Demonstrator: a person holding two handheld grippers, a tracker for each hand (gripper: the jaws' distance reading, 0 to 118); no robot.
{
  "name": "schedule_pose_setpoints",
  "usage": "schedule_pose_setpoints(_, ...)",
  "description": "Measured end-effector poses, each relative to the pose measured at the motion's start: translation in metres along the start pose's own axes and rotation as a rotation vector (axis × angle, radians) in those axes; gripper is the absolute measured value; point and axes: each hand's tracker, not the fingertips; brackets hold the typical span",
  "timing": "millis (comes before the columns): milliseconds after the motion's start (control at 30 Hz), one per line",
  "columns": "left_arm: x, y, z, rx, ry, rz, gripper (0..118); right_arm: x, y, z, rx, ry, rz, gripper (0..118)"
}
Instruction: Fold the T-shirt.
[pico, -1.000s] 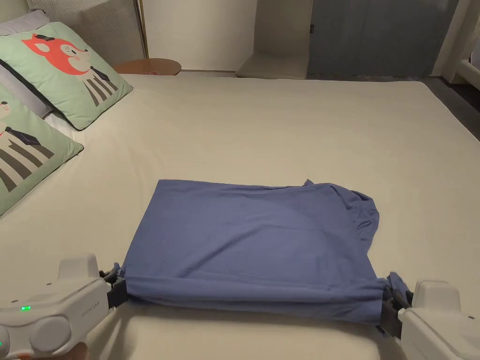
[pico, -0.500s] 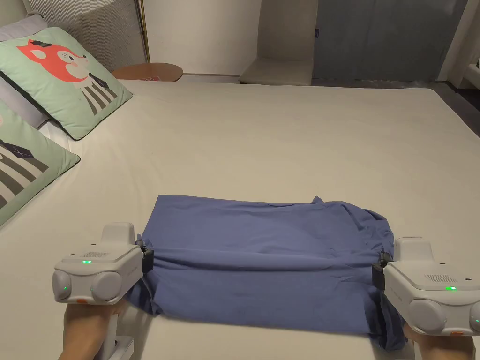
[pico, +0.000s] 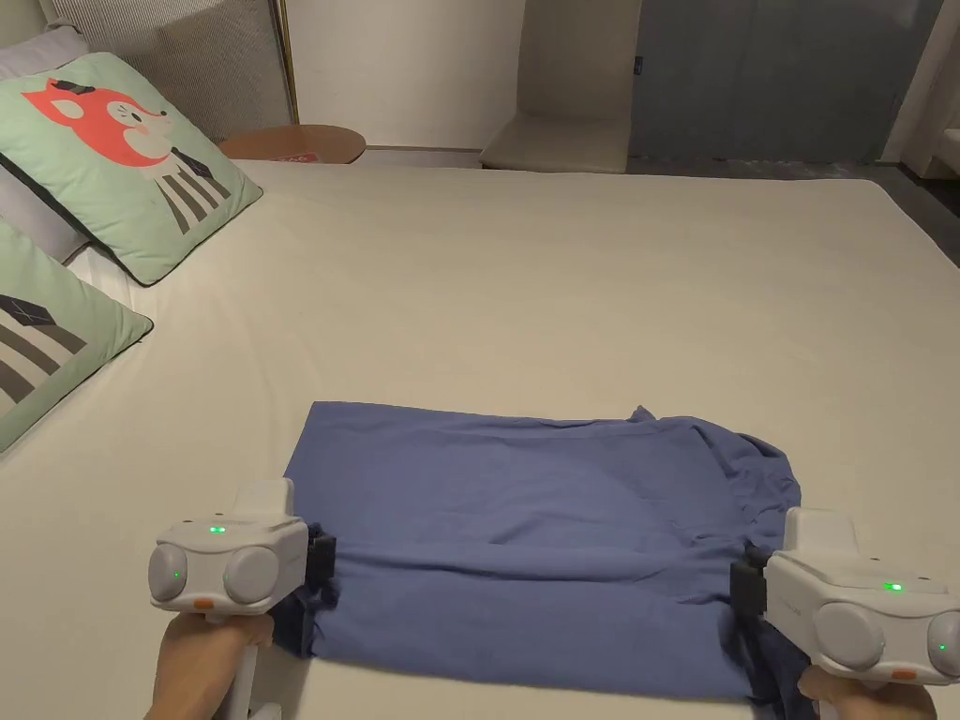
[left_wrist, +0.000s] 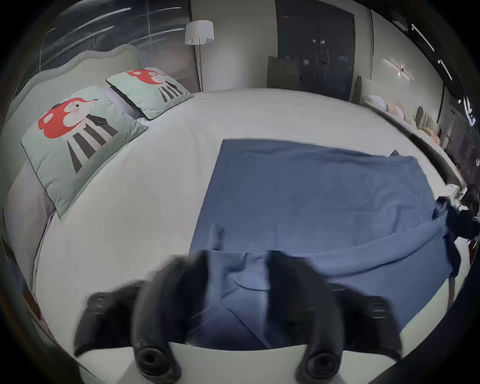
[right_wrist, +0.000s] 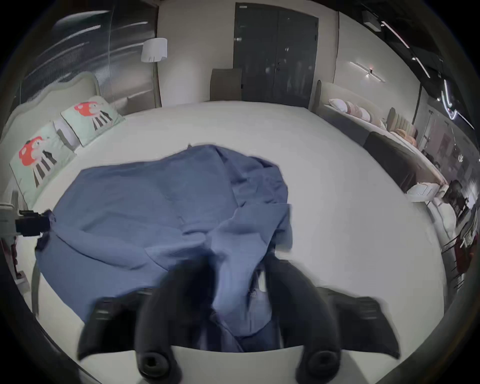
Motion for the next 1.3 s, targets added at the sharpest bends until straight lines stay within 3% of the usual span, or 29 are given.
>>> schedule_pose_setpoints(33,0.000,0.003,0.010,0.038,-0.029,0.029,98,-0.001,0.004,0.009,0.030,0.001,-0.006,93)
schedule_pose_setpoints(67,0.000,0.005,0.022,0.086,-0.055,0.051,106,-0.001,0.008,0.022,0.078,0.010,-0.018,102)
schedule_pose_setpoints(167,0.005,0.011,0.070,0.250,-0.119,0.086,106,0.002,0.017,0.059,0.209,0.021,-0.047,105)
schedule_pose_setpoints(300,0.017,0.008,0.134,0.436,-0.161,0.054,106,-0.011,0.021,0.125,0.383,0.003,-0.026,105)
schedule_pose_setpoints(600,0.043,-0.039,0.201,0.686,-0.065,-0.034,104,-0.037,-0.015,0.202,0.596,-0.047,0.042,101)
schedule_pose_setpoints(667,0.046,-0.050,0.207,0.699,-0.065,-0.041,85,-0.041,-0.022,0.209,0.606,-0.045,0.048,76)
schedule_pose_setpoints(700,0.045,-0.054,0.209,0.705,-0.079,-0.047,64,-0.039,-0.024,0.203,0.613,-0.045,0.050,54)
schedule_pose_setpoints(733,0.046,-0.057,0.209,0.705,-0.088,-0.052,20,-0.040,-0.025,0.204,0.616,-0.045,0.049,21)
schedule_pose_setpoints(767,0.047,-0.058,0.208,0.698,-0.090,-0.055,1,-0.042,-0.027,0.203,0.619,-0.047,0.053,1)
schedule_pose_setpoints(1033,0.034,-0.056,0.199,0.622,-0.116,-0.021,0,-0.047,-0.028,0.210,0.624,-0.041,0.051,1)
schedule_pose_setpoints(1300,0.005,-0.042,0.145,0.326,-0.120,-0.026,0,-0.044,-0.022,0.194,0.593,-0.037,0.040,1)
